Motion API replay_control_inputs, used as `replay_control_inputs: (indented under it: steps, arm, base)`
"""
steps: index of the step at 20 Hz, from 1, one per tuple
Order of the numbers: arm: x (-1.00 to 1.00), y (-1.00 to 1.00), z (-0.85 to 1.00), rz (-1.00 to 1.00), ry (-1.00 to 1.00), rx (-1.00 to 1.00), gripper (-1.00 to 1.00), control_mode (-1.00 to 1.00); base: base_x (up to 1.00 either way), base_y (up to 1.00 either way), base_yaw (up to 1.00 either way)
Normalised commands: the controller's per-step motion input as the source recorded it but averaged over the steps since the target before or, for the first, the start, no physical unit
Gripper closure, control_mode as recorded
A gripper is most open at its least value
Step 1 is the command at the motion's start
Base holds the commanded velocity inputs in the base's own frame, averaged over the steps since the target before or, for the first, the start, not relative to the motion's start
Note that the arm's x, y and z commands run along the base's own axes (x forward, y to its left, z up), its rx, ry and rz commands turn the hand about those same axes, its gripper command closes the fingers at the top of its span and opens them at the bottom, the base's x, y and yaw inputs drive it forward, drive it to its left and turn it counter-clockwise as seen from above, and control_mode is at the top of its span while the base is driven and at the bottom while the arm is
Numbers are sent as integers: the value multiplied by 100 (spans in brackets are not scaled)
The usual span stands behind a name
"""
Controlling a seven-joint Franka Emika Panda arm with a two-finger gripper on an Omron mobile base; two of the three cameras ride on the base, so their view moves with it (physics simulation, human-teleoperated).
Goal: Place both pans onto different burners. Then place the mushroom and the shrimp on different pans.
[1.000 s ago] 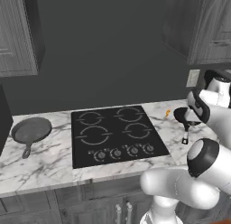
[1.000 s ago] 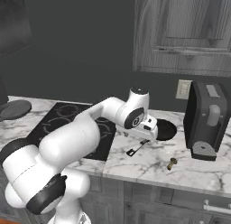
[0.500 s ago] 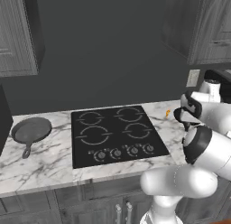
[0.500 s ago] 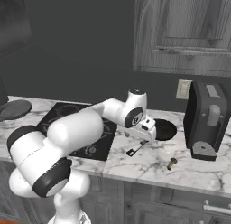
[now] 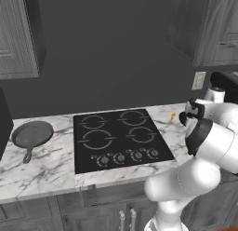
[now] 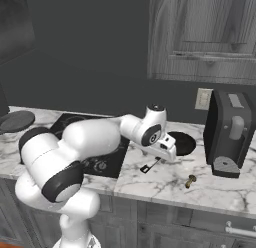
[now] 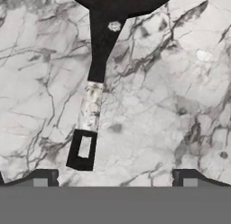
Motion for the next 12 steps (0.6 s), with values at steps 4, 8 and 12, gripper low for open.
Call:
replay_control_inputs:
  steps: [4, 8, 12]
  arm:
    - [10, -2, -15, -2, 1, 0, -100, -100]
    - [18, 0, -9, -1, 1, 0, -100, -100]
    - [20, 0, -7, 0, 3, 0, -100, -100]
  base:
    - [0, 0, 0]
    - [0, 0, 0]
    - [0, 0, 0]
